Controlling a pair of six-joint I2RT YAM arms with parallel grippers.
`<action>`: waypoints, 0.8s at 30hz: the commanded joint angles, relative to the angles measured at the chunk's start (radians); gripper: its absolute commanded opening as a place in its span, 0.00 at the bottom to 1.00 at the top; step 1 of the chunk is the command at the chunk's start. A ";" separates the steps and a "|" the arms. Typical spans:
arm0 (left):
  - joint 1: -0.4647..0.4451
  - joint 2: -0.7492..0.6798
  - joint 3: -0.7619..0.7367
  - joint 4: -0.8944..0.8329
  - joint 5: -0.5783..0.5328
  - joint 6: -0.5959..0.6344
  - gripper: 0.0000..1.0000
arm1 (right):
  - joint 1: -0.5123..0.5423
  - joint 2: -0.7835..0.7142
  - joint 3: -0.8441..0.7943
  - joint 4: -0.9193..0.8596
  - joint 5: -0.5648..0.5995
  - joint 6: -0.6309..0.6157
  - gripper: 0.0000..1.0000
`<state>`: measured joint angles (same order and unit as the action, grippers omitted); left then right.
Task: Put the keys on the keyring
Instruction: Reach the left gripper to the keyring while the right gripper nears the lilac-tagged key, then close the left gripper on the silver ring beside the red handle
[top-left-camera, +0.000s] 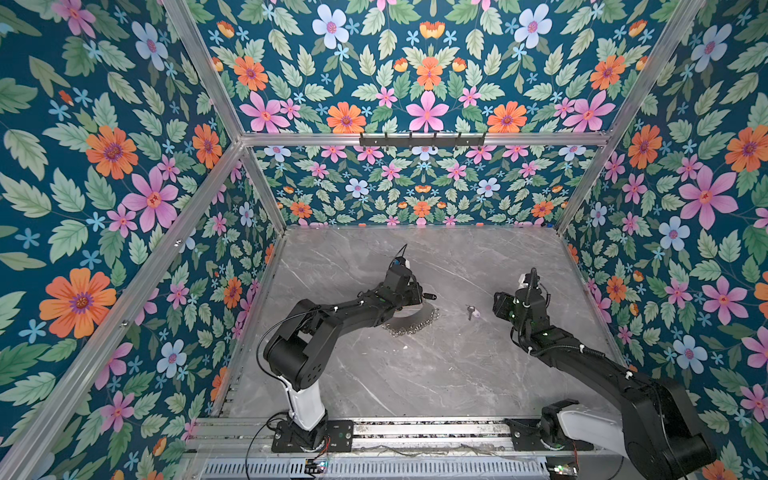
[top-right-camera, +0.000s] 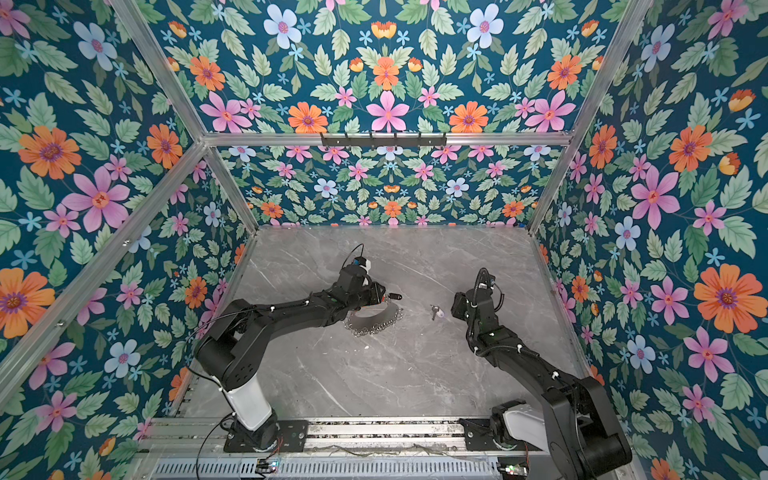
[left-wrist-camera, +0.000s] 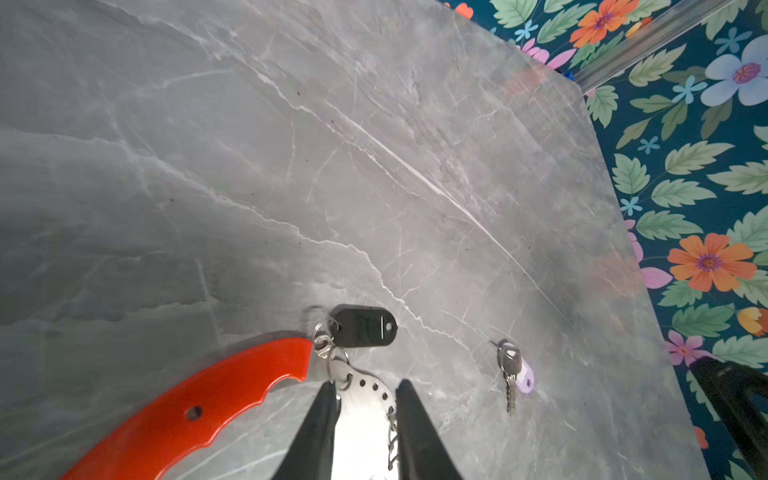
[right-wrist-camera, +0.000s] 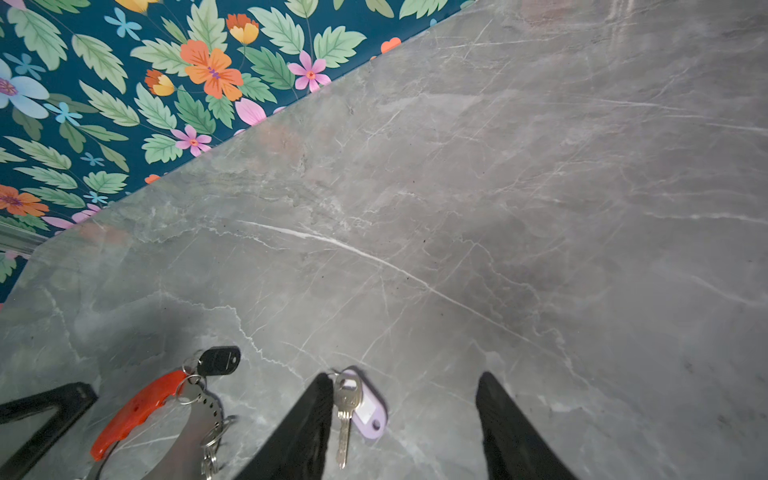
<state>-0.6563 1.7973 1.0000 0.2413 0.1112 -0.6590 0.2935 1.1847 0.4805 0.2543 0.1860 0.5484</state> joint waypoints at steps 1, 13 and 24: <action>-0.008 0.026 0.016 0.040 0.031 -0.026 0.26 | 0.001 -0.011 -0.006 0.039 -0.007 0.009 0.55; -0.039 0.084 0.001 0.050 0.020 -0.058 0.25 | 0.001 -0.038 -0.030 0.072 0.006 0.015 0.55; -0.040 0.051 -0.010 0.018 -0.021 -0.046 0.25 | 0.001 -0.045 -0.058 0.129 0.009 0.009 0.65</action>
<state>-0.6964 1.8599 0.9932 0.2680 0.1089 -0.7078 0.2935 1.1469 0.4259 0.3397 0.1936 0.5529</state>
